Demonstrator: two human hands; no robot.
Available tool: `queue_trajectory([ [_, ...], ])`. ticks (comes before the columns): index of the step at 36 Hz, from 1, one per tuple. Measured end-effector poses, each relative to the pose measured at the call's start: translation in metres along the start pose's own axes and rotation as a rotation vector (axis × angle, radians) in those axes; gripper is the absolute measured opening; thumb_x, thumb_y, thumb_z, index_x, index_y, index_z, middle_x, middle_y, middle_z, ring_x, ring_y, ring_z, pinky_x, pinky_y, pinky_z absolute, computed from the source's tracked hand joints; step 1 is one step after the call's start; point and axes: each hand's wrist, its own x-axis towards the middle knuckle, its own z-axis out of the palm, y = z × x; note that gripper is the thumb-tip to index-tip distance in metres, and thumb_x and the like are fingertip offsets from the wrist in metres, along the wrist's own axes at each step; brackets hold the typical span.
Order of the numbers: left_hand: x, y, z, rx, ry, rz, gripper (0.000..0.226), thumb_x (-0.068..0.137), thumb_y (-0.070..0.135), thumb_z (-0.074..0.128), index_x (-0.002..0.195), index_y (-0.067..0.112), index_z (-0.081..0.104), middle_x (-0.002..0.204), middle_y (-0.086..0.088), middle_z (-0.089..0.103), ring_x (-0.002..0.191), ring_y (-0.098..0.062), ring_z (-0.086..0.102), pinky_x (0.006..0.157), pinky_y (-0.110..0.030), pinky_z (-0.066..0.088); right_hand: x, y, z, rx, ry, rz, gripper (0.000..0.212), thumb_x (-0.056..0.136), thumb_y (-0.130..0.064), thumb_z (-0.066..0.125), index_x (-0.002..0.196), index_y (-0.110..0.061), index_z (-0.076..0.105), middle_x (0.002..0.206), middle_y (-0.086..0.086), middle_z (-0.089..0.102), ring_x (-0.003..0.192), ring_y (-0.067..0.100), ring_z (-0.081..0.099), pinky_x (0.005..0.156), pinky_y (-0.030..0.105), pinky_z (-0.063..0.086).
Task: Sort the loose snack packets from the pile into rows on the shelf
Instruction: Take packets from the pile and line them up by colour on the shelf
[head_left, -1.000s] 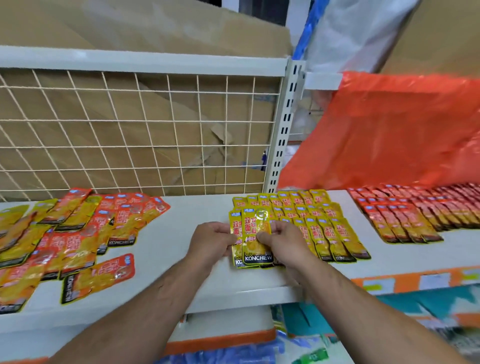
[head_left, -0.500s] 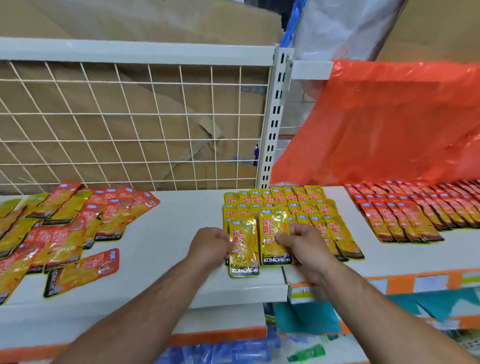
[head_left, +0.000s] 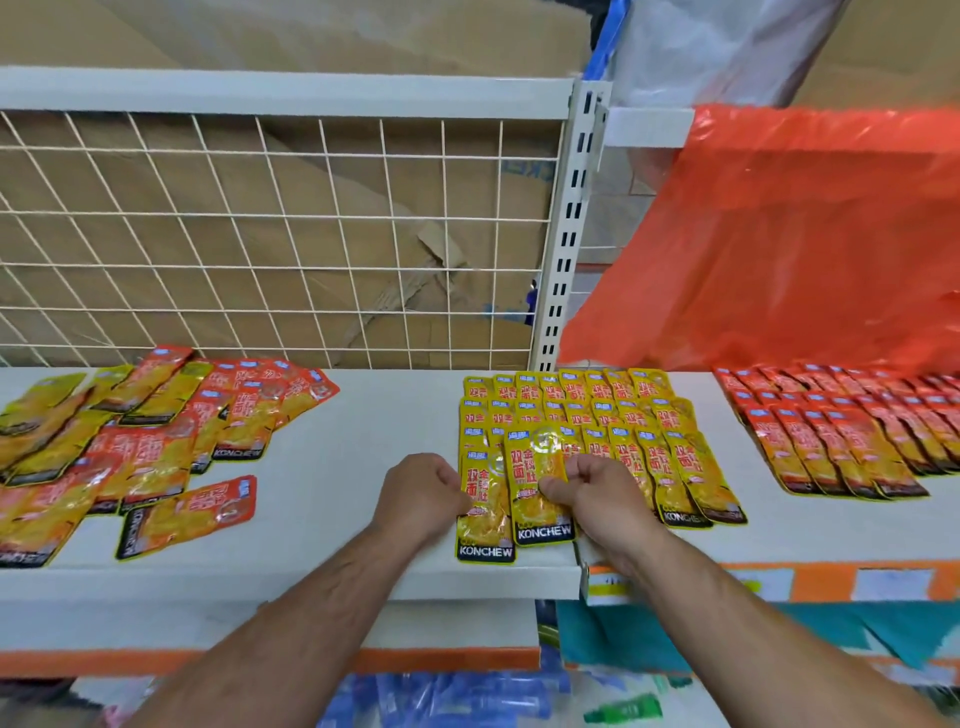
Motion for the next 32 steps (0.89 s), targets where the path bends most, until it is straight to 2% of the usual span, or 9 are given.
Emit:
queue_trajectory([
  [5,0.000,-0.005,0.000,-0.005,0.004,0.019,0.018,0.066,0.017,0.082,0.070,0.020,0.065,0.082,0.008,0.068,0.080,-0.009,0.062,0.062,-0.023,0.042,-0.005,-0.002,0.004,-0.028,0.031,0.003,0.037,0.084,-0.010,0.076,0.070,-0.015,0.042,0.063,-0.001,0.029,0.056,0.015,0.031,0.058,0.025,0.034],
  [10,-0.001,-0.008,0.000,-0.028,0.014,0.027,0.017,0.067,0.017,0.081,0.074,0.020,0.065,0.083,0.007,0.067,0.081,-0.009,0.061,0.060,-0.022,0.041,-0.009,-0.003,0.012,-0.072,0.051,0.003,0.040,0.084,-0.010,0.076,0.067,-0.016,0.041,0.060,-0.002,0.031,0.049,0.012,0.034,0.052,0.024,0.034],
  [14,-0.004,-0.010,0.001,-0.043,0.020,0.049,0.017,0.069,0.015,0.079,0.072,0.021,0.063,0.082,0.008,0.065,0.078,-0.006,0.060,0.057,-0.020,0.039,-0.011,-0.001,0.021,-0.125,0.073,0.015,0.040,0.082,-0.013,0.078,0.065,-0.017,0.042,0.057,-0.003,0.035,0.050,0.014,0.037,0.056,0.025,0.036],
  [19,-0.004,-0.013,0.000,-0.044,0.011,0.066,0.018,0.068,0.015,0.079,0.072,0.021,0.062,0.081,0.008,0.066,0.077,-0.006,0.060,0.056,-0.019,0.039,-0.015,0.001,0.028,-0.318,0.111,0.017,0.047,0.080,-0.024,0.080,0.057,-0.020,0.040,0.052,-0.002,0.043,0.047,0.016,0.042,0.051,0.027,0.035],
  [24,-0.003,-0.015,-0.001,-0.047,-0.003,0.086,0.019,0.068,0.015,0.079,0.071,0.022,0.061,0.079,0.008,0.066,0.075,-0.006,0.060,0.055,-0.019,0.038,-0.024,-0.005,0.035,-0.548,0.176,0.003,0.044,0.079,-0.038,0.078,0.059,-0.017,0.046,0.057,0.000,0.053,0.056,0.020,0.048,0.053,0.030,0.035],
  [27,-0.002,-0.017,-0.002,-0.058,-0.011,0.091,0.019,0.067,0.014,0.078,0.072,0.021,0.062,0.080,0.008,0.066,0.076,-0.007,0.060,0.056,-0.020,0.039,-0.028,-0.010,0.040,-0.626,0.203,0.017,0.038,0.080,-0.040,0.075,0.062,-0.016,0.052,0.064,0.000,0.061,0.064,0.021,0.057,0.053,0.029,0.037],
  [32,0.000,-0.019,-0.002,-0.056,-0.022,0.114,0.019,0.069,0.014,0.078,0.073,0.021,0.061,0.080,0.008,0.064,0.077,-0.008,0.059,0.057,-0.020,0.040,-0.032,-0.012,0.049,-0.774,0.261,0.012,0.028,0.082,-0.041,0.065,0.070,-0.017,0.058,0.073,0.000,0.063,0.075,0.024,0.062,0.055,0.027,0.039],
])
